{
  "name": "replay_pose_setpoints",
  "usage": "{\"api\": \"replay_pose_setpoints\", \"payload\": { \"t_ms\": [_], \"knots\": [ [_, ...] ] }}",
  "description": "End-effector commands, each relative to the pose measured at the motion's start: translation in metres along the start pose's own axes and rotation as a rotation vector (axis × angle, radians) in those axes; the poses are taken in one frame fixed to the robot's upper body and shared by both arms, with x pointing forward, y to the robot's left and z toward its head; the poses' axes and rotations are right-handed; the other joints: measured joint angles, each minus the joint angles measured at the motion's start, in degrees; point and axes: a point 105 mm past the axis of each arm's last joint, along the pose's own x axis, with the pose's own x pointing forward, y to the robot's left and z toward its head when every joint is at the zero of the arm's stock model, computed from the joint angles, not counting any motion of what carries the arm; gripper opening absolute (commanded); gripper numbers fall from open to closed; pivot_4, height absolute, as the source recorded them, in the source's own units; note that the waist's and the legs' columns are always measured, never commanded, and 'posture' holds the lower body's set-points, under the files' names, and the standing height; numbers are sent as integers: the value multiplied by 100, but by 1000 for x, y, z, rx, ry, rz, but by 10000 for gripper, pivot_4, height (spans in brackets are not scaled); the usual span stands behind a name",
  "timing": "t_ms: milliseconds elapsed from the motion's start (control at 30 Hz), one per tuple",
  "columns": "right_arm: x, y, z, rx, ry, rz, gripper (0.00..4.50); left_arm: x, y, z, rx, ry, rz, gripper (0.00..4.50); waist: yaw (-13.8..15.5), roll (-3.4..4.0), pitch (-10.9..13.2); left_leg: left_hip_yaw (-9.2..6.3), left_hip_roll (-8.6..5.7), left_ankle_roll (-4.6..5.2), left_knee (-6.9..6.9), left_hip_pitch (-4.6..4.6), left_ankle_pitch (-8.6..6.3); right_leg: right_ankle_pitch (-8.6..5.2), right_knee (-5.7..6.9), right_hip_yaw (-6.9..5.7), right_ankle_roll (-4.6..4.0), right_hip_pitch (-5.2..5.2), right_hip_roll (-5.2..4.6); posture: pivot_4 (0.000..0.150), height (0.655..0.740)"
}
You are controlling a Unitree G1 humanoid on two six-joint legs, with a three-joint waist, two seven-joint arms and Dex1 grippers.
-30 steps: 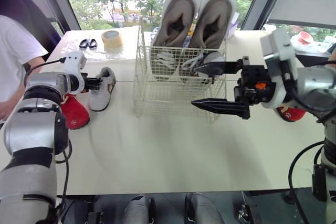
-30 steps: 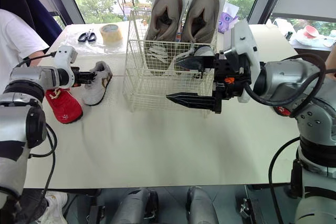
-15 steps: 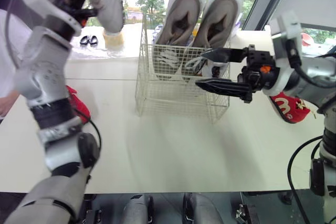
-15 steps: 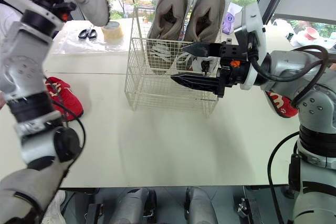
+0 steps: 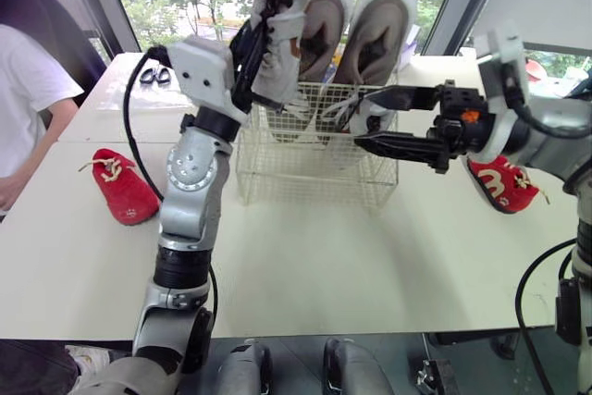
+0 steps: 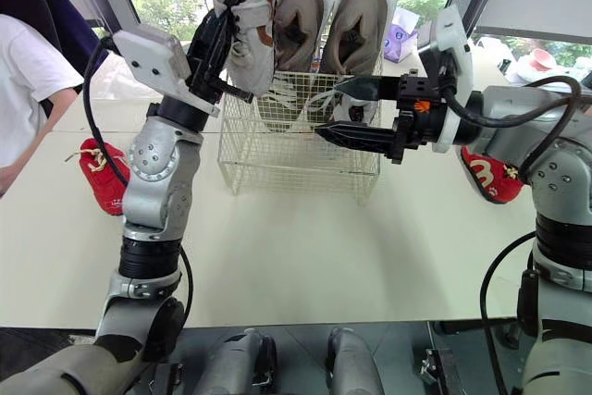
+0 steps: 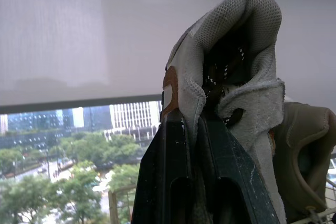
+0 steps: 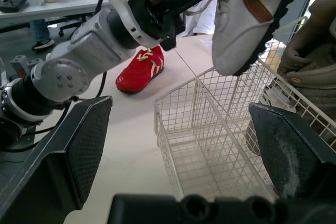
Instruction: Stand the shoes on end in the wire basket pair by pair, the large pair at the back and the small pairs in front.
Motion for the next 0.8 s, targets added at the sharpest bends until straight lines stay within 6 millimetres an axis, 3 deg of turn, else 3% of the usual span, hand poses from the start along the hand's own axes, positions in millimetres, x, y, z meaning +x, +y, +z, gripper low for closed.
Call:
{"api": "replay_pose_setpoints", "payload": {
  "t_ms": [33, 133, 267, 433, 567, 667, 800],
  "knots": [
    [-9, 3, 16, -61, -23, -28, 45000, -4, -16, -20, 26, -15, -51, 511, 13, 1, -1, 0, -1, 3, 2, -1, -2, 0, -2, 0, 0, 1, -1, 1500, 7400],
    [-11, 5, 19, -67, -19, -38, 45000, -14, -19, -50, -15, 52, -33, 511, 8, 1, -1, 3, -2, 11, 5, -3, -6, 2, -8, 0, -3, 1, -5, 1500, 7400],
    [-12, 8, 19, -65, -12, -52, 45000, -24, -22, -71, -24, 112, -29, 511, -13, 1, -1, 2, -1, 12, 5, -3, -7, 3, -7, -2, -2, 0, -7, 1500, 7400],
    [-13, 6, 19, -60, -15, -66, 45000, -34, -26, -75, 2, 154, -57, 511, -19, 2, -1, 1, -1, 12, 5, -2, -7, 4, -7, -2, -4, 1, -8, 1500, 7400],
    [-12, 5, 17, -54, -21, -70, 45000, -42, -29, -67, -13, 173, -69, 511, -23, 2, -2, 1, 0, 13, 4, -3, -8, 4, -7, -2, -4, 0, -9, 1500, 7400],
    [-10, 3, 14, -43, -31, -63, 45000, -53, -28, -63, -36, 196, -66, 10508, -31, 4, -3, 1, 0, 13, 3, -2, -8, 4, -7, -2, -4, 0, -10, 1500, 7400],
    [-8, 3, 11, -33, -34, -52, 45000, -57, -24, -58, -39, 219, -59, 30751, -22, 4, -3, 0, 0, 13, 4, -2, -8, 4, -4, -3, -5, -1, -10, 1500, 7400]
  ]
}}
